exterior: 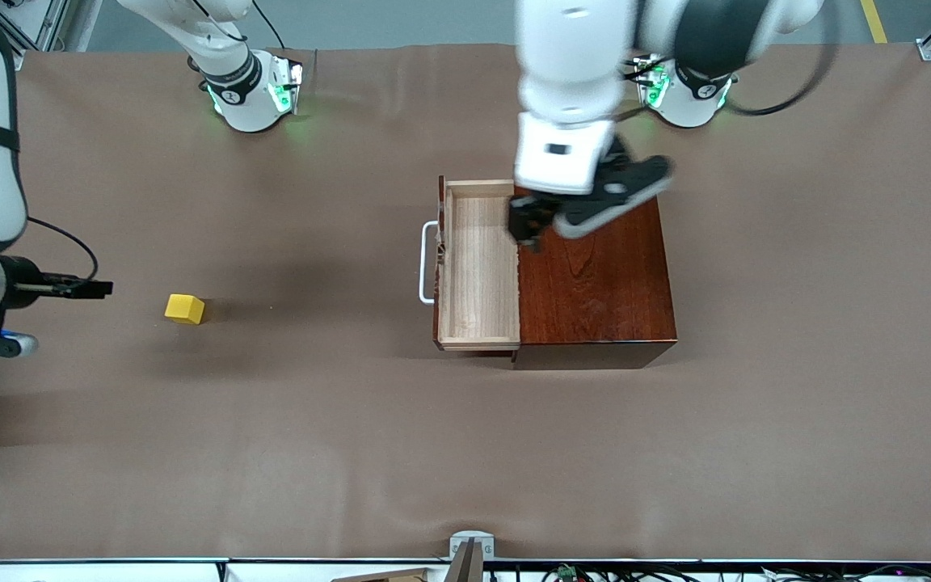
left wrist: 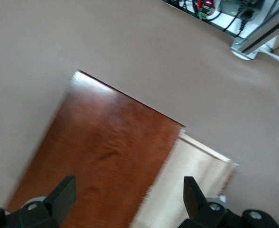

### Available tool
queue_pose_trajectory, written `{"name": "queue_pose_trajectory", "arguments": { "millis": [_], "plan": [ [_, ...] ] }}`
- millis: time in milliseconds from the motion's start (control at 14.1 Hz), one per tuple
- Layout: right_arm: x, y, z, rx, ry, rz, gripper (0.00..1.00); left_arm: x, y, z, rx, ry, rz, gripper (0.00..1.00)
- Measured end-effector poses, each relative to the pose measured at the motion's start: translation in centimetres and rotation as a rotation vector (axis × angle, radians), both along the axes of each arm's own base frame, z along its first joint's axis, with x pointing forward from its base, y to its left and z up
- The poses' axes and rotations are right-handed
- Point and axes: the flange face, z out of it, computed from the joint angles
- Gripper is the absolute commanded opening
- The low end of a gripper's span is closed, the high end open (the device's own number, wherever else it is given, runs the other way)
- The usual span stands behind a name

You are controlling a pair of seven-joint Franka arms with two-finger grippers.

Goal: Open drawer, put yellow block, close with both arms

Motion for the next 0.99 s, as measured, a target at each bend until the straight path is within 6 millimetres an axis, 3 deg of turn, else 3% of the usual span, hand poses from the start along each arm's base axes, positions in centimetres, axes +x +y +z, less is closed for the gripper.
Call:
{"name": "queue_pose_trajectory", "arguments": {
  "millis": [212,496,992],
  "plan": [
    [-0.3,0.0,-2.1,0.0,-0.004,0.0,1.0,2.3,8.5,2.0,0.051,0.077,-0.13,1.0],
    [-1.1,0.0,-6.2,-0.002,-0.022,0.0,1.0,4.7,19.4,2.6,0.066,0.137,-0.196,1.0],
    [-3.0,1.1,-12.1,-0.003,-0.067,0.015,1.0,4.1,29.5,4.7,0.048,0.188,-0.335,1.0]
  ]
}}
